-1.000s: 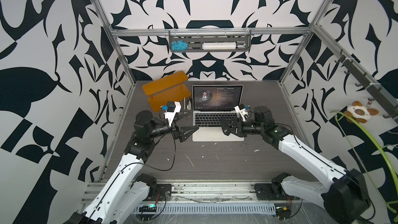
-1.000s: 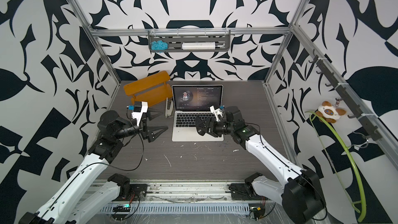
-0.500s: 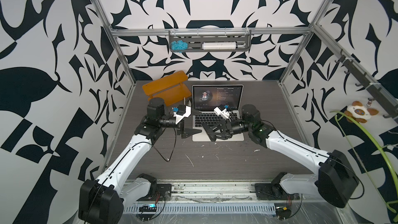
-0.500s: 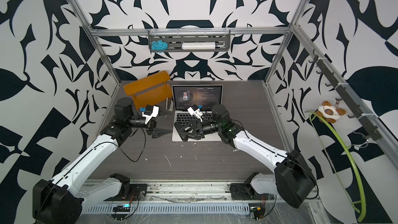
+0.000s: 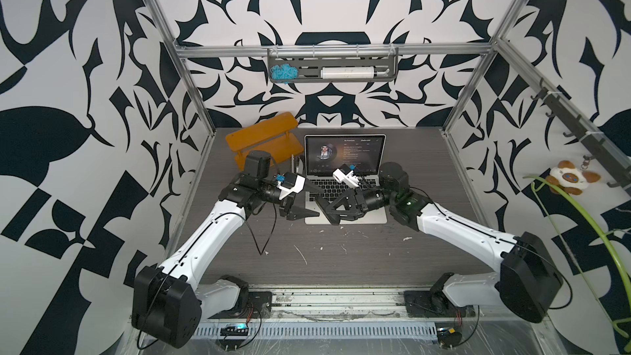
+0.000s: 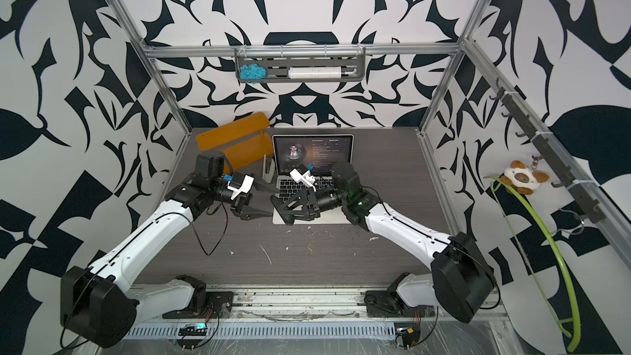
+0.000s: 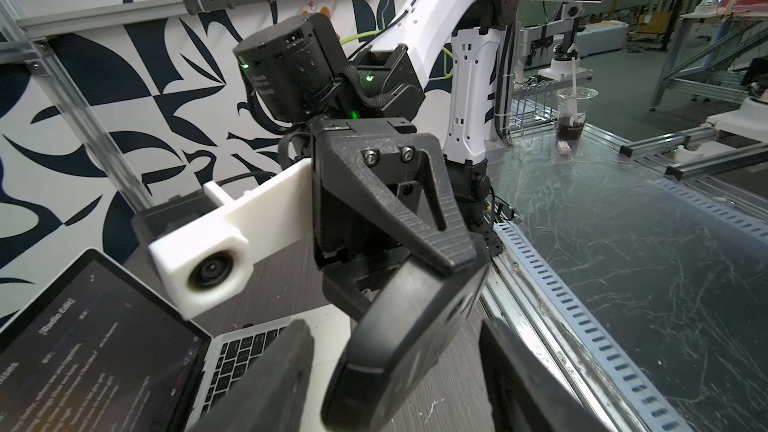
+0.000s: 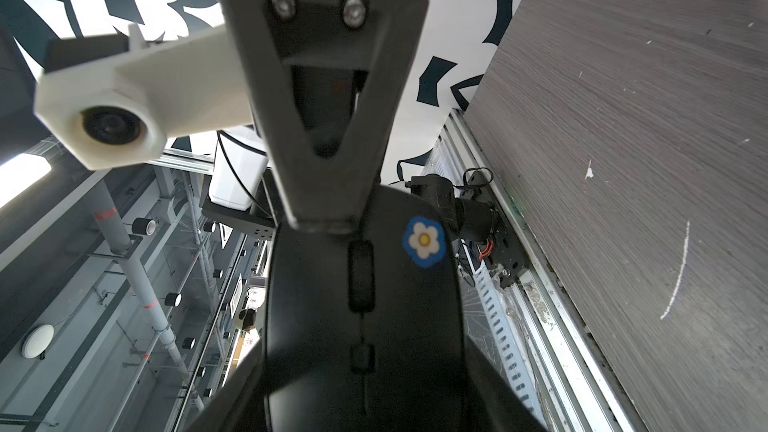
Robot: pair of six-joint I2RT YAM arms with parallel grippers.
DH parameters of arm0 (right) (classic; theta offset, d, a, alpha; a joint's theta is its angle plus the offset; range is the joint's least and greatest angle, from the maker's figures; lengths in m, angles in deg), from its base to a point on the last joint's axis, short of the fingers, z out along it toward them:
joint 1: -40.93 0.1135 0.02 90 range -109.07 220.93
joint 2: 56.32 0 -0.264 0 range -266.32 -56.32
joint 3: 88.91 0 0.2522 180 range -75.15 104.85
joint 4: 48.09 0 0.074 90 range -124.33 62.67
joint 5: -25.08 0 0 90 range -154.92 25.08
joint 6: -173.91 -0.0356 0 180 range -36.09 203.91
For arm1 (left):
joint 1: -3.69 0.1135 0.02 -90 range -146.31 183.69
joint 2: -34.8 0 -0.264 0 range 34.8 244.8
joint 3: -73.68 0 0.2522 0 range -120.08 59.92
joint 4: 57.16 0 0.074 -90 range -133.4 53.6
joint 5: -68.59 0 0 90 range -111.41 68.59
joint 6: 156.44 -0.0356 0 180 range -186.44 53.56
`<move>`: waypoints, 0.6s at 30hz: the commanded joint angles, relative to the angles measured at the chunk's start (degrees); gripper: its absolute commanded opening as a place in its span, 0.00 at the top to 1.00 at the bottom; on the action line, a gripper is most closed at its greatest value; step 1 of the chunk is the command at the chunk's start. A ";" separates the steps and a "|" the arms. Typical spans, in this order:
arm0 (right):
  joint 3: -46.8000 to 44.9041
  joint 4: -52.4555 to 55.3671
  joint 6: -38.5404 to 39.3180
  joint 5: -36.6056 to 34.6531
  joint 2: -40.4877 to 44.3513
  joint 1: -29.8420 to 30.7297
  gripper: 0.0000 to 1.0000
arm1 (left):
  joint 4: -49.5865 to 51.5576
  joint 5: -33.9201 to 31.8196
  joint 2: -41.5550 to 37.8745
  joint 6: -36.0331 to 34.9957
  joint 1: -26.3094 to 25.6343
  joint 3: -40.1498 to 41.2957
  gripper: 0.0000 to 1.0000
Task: Remove the wireless mouse receiver from the laptop
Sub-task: Pick up the mouse from the center of the board.
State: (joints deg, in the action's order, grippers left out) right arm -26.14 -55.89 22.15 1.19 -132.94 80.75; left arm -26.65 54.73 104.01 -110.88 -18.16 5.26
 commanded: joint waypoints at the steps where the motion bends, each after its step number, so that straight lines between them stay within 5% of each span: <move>1: 2.99 -3.40 0.77 1.67 0.34 0.52 0.56 | 3.49 0.56 1.03 -2.39 -1.38 -1.79 0.32; 10: 2.98 -6.44 -0.70 1.65 -0.72 0.70 0.56 | 8.64 -0.77 5.89 -5.74 -3.20 -4.36 0.50; 18: 2.78 -8.13 -1.77 1.47 -1.72 0.75 0.50 | 12.46 -0.90 7.39 -7.84 -3.20 -6.03 0.77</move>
State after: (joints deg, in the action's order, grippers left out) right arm -26.03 -57.73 19.16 4.20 -134.57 79.65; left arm -17.42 56.22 110.00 -119.25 -20.89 0.78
